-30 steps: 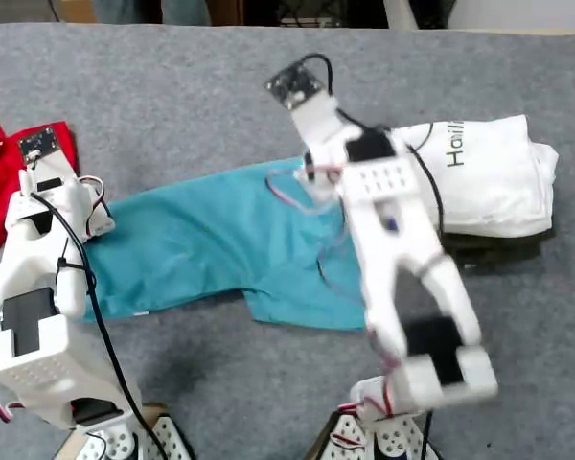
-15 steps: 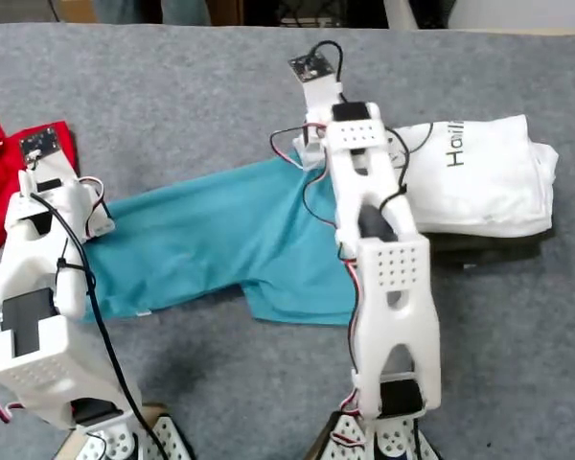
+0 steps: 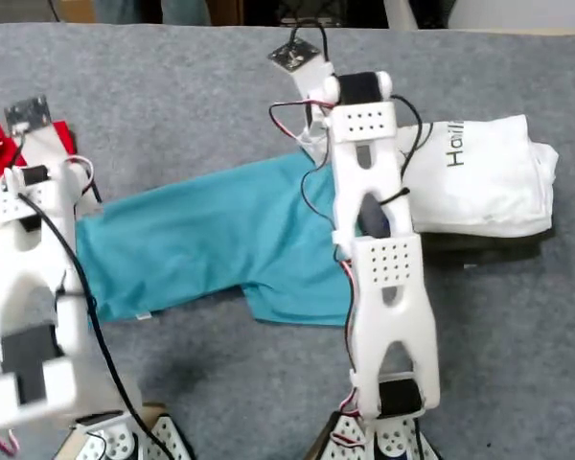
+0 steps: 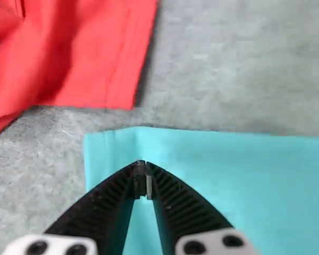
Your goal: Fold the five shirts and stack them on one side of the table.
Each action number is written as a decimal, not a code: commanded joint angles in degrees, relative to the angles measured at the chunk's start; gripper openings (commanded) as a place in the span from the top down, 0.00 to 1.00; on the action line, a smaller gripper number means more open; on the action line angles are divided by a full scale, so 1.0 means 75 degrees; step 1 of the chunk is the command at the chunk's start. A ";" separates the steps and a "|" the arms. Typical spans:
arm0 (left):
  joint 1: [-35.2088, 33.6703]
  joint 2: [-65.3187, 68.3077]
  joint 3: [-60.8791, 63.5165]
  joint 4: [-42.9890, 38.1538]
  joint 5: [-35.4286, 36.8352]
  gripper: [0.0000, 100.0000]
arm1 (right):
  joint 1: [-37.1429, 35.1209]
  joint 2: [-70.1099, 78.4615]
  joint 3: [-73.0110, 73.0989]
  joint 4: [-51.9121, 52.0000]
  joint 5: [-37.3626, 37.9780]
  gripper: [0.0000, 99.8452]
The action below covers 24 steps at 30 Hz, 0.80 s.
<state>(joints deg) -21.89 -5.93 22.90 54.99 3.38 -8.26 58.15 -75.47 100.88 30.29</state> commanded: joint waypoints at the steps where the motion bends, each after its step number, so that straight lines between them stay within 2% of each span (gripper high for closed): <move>1: 0.0440 -0.1641 -0.0135 0.1008 -0.0399 0.97 | 0.0094 -0.1600 0.0838 0.0070 0.0082 0.99; 5: 0.0697 -0.2872 0.1108 0.1395 -0.0692 0.97 | 0.0035 -0.3487 0.3534 0.0059 0.0270 0.98; 11: -0.0229 -0.2637 0.2491 0.1360 -0.1747 0.97 | 0.0023 -0.6171 0.7519 -0.0035 0.2192 0.98; 14: -0.0592 -0.2321 0.2549 0.1430 -0.2309 0.97 | 0.0023 -0.7496 0.9149 -0.0082 0.3223 0.98; 18: -0.0932 -0.2145 0.2350 0.1336 -0.2403 0.97 | -0.0434 -0.9137 1.1141 -0.0316 0.4419 0.98; 21: -0.1166 -0.2133 0.2045 0.1371 -0.2391 0.97 | -0.0985 -1.0262 1.2689 -0.0621 0.4900 0.98; 24: -0.1272 -0.2133 0.1905 0.1383 -0.2391 0.97 | -0.1711 -1.1270 1.4306 -0.0938 0.4923 0.98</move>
<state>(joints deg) -30.68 -21.76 40.31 65.54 -14.02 -16.44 -18.33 21.76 96.22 66.07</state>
